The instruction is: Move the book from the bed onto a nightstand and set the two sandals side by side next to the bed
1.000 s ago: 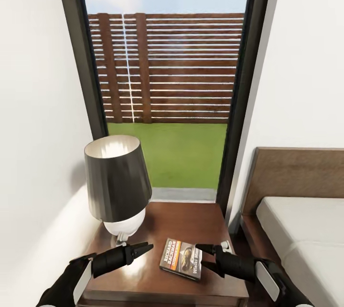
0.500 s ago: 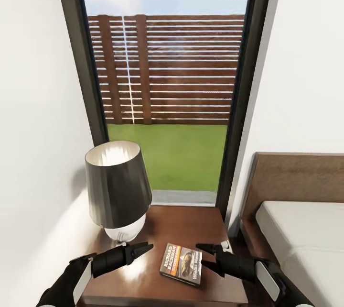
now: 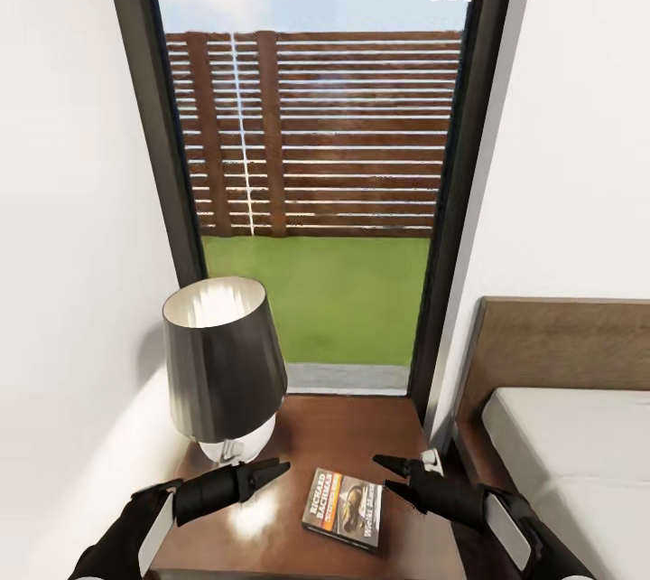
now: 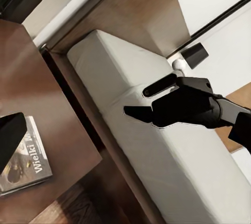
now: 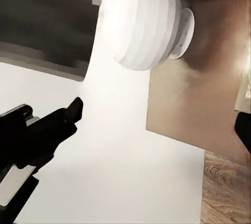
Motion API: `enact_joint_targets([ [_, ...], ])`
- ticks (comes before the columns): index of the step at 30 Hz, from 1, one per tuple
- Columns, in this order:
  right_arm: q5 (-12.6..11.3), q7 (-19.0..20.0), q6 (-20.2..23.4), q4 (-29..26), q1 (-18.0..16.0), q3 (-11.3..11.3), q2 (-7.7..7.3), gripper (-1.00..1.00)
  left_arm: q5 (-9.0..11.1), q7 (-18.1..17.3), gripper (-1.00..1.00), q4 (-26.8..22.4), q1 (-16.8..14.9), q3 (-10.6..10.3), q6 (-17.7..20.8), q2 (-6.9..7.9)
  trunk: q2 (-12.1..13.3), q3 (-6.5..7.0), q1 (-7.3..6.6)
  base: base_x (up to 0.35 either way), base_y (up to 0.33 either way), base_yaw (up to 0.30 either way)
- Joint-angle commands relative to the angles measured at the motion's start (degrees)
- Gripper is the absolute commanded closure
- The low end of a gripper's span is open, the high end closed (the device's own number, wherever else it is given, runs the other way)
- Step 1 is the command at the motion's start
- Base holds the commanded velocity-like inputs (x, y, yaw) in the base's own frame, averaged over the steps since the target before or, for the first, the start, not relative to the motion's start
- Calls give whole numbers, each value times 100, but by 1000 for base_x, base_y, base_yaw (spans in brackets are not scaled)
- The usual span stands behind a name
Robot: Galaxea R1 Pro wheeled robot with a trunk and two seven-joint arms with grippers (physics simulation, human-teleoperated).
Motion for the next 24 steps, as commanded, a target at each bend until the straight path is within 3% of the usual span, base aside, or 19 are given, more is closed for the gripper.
enact_joint_targets([
  [1,-28,5,-93,29,3,6,-21,-100,14,11,-100,1,8,3,51,2,39,13,-23,0,0,0],
  [3,-25,18,-307,174,10,-2,-103,-100,8,40,-100,9,26,3,37,4,119,49,-67,0,0,0],
  [4,-21,25,-535,356,19,-2,-315,-100,-33,56,-100,77,39,3,13,6,159,66,-89,0,0,0],
  [5,-19,27,-618,425,21,-2,-404,-100,-63,59,-100,127,43,3,-5,7,199,84,-111,0,0,0],
  [6,-15,29,-798,580,24,-2,-579,-100,-152,64,-100,265,48,3,-70,7,239,102,-133,0,0,0],
  [9,2,34,-1335,1103,28,4,-841,-100,-490,72,-100,673,54,3,-409,7,360,156,-199,0,0,0],
  [14,124,34,-2276,1941,30,27,-950,-100,-915,101,-100,1225,57,3,-920,1,560,246,-309,0,0,0],
  [16,353,37,-2612,2208,30,34,-957,-100,-974,177,-100,1405,57,3,-1007,0,641,282,-353,0,0,0],
  [17,688,35,-2907,2464,30,37,-951,-100,-1004,314,-100,1534,57,3,-1086,0,681,300,-375,0,0,0],
  [19,1043,33,-3149,2679,30,38,-948,-100,-1019,474,-100,1655,58,3,-1195,0,761,336,-419,0,0,0],
  [22,1424,33,-3419,2908,31,37,-946,-100,-1030,668,-100,1906,58,3,-1463,0,881,390,-485,0,0,0],
  [24,1520,33,-3525,2972,33,37,-946,-100,-1033,724,-100,2029,58,3,-1624,0,961,426,-529,0,0,0],
])
